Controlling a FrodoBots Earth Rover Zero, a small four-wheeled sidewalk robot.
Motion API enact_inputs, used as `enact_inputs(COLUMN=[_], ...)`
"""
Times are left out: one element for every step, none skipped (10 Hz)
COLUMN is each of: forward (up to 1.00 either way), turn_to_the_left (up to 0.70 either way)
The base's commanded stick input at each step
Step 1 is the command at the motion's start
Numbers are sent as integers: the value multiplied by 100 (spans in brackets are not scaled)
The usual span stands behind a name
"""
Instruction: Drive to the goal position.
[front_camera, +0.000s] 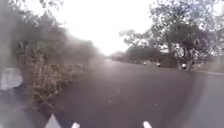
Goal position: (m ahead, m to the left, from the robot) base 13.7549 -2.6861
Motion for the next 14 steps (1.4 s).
enact_inputs(forward=[70, 70, 70, 70, 70, 70, 70, 70, 70, 70, 70, 70, 70, 70], turn_to_the_left=[0, 0, 0, 0, 0, 0, 0, 0, 0, 0, 0, 0, 0, 0])
